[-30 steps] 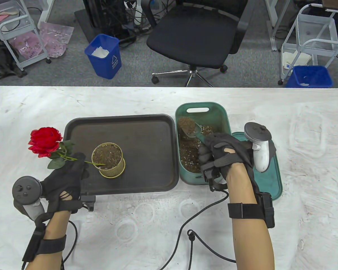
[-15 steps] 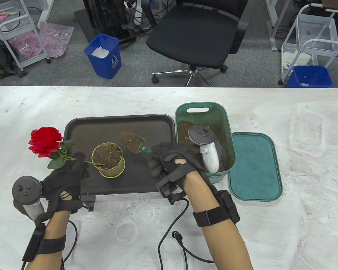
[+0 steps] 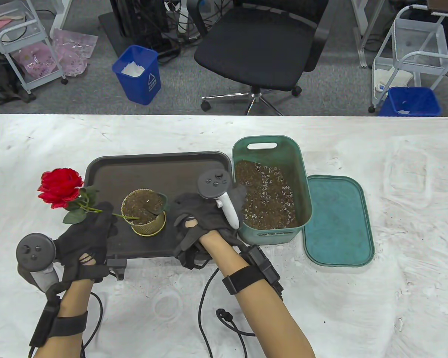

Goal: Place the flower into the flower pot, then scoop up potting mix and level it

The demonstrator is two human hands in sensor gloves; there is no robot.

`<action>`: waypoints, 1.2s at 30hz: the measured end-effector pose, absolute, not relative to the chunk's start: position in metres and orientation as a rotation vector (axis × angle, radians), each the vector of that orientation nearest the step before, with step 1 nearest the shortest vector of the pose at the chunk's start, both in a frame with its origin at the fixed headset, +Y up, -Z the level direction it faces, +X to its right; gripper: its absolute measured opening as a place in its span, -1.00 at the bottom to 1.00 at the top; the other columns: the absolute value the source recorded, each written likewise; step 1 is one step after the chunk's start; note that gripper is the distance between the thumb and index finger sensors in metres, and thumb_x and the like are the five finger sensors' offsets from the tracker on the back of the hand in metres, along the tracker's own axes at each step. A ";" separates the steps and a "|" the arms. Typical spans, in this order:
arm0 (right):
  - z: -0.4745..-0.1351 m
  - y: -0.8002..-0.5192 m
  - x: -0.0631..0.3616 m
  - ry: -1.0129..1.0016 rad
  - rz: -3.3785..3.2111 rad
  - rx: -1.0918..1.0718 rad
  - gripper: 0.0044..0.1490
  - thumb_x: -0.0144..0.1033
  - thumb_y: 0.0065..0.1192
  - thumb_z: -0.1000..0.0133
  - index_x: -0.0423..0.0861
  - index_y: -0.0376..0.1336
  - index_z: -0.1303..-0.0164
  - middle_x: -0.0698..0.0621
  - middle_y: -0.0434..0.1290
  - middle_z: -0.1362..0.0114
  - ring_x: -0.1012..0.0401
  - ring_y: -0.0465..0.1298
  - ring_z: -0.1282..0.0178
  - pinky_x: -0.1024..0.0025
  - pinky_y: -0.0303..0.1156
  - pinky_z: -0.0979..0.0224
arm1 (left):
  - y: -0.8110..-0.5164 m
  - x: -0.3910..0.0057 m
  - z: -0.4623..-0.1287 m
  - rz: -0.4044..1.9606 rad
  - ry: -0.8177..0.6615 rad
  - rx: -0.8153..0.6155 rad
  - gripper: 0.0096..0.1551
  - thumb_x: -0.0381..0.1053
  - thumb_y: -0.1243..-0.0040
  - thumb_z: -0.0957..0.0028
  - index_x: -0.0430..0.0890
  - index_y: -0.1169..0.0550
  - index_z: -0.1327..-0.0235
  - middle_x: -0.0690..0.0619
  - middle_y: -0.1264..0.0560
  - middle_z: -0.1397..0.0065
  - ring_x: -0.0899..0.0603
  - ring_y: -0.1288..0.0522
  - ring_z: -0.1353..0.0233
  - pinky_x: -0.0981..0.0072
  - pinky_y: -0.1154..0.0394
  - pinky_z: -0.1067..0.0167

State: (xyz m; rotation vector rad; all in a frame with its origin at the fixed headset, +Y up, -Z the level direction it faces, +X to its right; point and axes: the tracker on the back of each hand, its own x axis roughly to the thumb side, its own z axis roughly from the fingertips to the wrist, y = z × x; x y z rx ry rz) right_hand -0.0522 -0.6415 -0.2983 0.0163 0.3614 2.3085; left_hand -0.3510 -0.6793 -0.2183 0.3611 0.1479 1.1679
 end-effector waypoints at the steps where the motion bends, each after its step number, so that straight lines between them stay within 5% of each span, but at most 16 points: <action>1: -0.296 -0.637 -0.057 0.305 2.390 0.070 -0.42 -0.18 0.38 0.05 -0.23 0.47 -0.09 -0.15 0.74 0.27 0.11 0.74 0.69 0.35 0.69 0.72 | -0.679 -0.351 -0.218 1.167 0.146 0.361 -0.55 0.15 -0.43 0.13 -0.01 -0.76 0.04 0.02 -0.75 0.03 -0.04 -0.82 0.29 0.14 -0.73 0.17; 10: -0.267 -0.620 -0.089 -0.053 2.708 0.409 -0.38 -0.20 0.36 0.07 -0.22 0.42 -0.14 -0.13 0.72 0.17 0.07 0.75 0.57 0.29 0.70 0.59 | -0.680 -0.351 -0.218 1.154 0.139 0.366 -0.55 0.15 -0.43 0.13 -0.01 -0.76 0.04 0.02 -0.75 0.03 -0.04 -0.82 0.29 0.14 -0.73 0.17; 21: -0.252 -0.617 -0.102 -0.324 2.883 0.569 -0.33 -0.27 0.39 0.12 -0.19 0.37 -0.22 -0.15 0.68 0.01 0.00 0.76 0.38 0.19 0.72 0.41 | -0.680 -0.350 -0.218 1.161 0.143 0.364 -0.55 0.15 -0.43 0.13 -0.01 -0.76 0.04 0.03 -0.75 0.03 -0.04 -0.82 0.29 0.14 -0.73 0.17; 36: -0.252 -0.574 -0.039 -0.438 2.849 0.381 -0.34 -0.25 0.37 0.10 -0.19 0.37 -0.22 -0.15 0.68 0.02 0.00 0.76 0.38 0.19 0.72 0.41 | -0.680 -0.351 -0.218 1.154 0.140 0.367 -0.55 0.14 -0.43 0.13 -0.01 -0.76 0.04 0.02 -0.75 0.03 -0.04 -0.82 0.29 0.14 -0.73 0.17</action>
